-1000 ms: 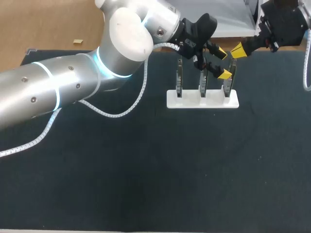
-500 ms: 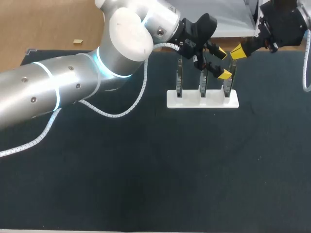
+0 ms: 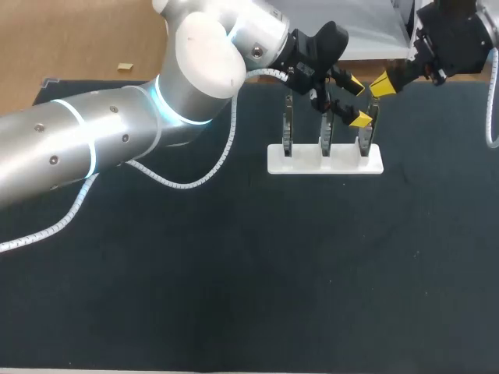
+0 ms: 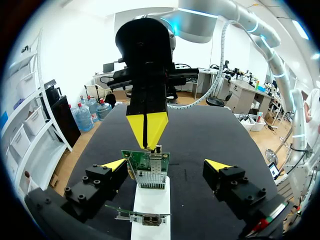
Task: Pick up the optical module with the left hand, and insert it into the network port with the right hand.
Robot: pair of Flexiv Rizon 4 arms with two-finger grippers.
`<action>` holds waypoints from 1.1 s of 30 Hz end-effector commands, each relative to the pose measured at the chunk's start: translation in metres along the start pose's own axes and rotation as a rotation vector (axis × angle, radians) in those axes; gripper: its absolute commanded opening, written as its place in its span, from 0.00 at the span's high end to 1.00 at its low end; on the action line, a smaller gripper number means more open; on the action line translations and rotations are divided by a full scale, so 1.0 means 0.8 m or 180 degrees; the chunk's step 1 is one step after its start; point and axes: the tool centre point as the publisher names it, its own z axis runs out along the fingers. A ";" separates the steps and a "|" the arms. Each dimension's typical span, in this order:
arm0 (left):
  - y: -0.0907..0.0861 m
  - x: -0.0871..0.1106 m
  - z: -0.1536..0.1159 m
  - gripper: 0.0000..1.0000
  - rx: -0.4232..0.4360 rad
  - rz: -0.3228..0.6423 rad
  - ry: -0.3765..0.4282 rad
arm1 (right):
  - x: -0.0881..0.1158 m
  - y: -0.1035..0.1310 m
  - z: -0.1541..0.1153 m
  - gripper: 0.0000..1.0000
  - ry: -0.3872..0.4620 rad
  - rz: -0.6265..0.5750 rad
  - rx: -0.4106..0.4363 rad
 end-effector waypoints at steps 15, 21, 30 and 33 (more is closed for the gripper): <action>-0.002 0.000 0.000 0.00 -0.0012 -0.0005 0.0007 | 0.012 -0.005 0.007 1.00 -0.0008 0.0053 -0.0005; -0.002 0.000 0.000 0.00 -0.0012 -0.0005 0.0007 | 0.006 -0.005 0.004 1.00 -0.0043 0.0029 0.0018; -0.002 0.000 0.000 0.00 -0.0012 -0.0005 0.0007 | -0.001 -0.006 -0.005 1.00 -0.0108 -0.0006 0.0099; -0.002 -0.001 -0.002 0.00 -0.0025 0.0004 -0.0021 | -0.006 -0.005 -0.010 1.00 -0.0181 -0.0011 0.0136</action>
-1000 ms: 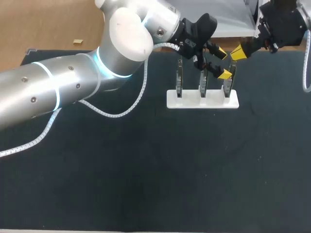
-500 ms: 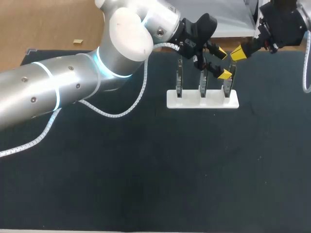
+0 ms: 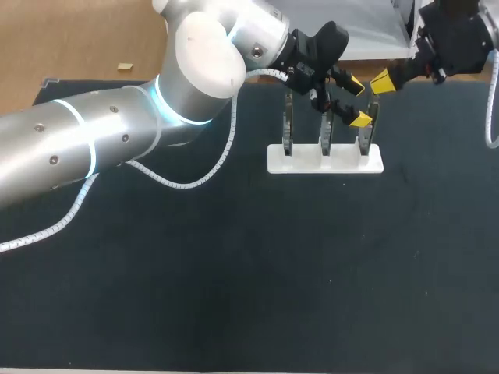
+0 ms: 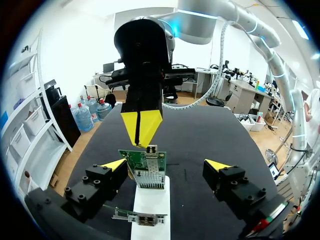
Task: Pick up the optical module with the left hand, and insert it into the network port with the right hand.
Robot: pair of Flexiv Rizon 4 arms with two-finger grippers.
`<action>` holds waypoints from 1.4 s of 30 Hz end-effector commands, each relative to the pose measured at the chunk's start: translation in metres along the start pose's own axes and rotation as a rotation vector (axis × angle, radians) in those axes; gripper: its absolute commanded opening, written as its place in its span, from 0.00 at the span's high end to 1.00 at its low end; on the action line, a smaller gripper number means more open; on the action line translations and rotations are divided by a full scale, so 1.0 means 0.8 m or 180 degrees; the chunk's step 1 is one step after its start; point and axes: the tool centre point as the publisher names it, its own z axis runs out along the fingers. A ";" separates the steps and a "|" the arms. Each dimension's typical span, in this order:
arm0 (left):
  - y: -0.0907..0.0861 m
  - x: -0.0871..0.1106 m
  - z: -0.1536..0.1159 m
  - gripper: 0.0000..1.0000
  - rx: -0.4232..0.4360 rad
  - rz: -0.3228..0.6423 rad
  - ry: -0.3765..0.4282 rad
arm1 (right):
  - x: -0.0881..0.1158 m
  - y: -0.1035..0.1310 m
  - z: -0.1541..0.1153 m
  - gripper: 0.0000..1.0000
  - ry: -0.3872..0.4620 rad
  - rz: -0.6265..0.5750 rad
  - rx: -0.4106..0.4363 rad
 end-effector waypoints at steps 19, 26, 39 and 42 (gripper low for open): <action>0.015 -0.018 -0.039 0.00 -0.0363 0.0143 -0.0075 | -0.017 0.011 -0.034 1.00 -0.0168 -0.0152 0.0249; 0.018 -0.022 -0.047 0.00 -0.0453 0.0163 -0.0087 | -0.018 0.011 -0.039 1.00 -0.0177 -0.0177 0.0299; 0.022 -0.024 -0.057 0.00 -0.0563 0.0154 -0.0067 | -0.018 0.007 -0.043 0.00 -0.0125 -0.0053 0.0576; 0.022 -0.024 -0.057 0.00 -0.0563 0.0154 -0.0067 | -0.018 0.007 -0.043 0.00 -0.0125 -0.0053 0.0576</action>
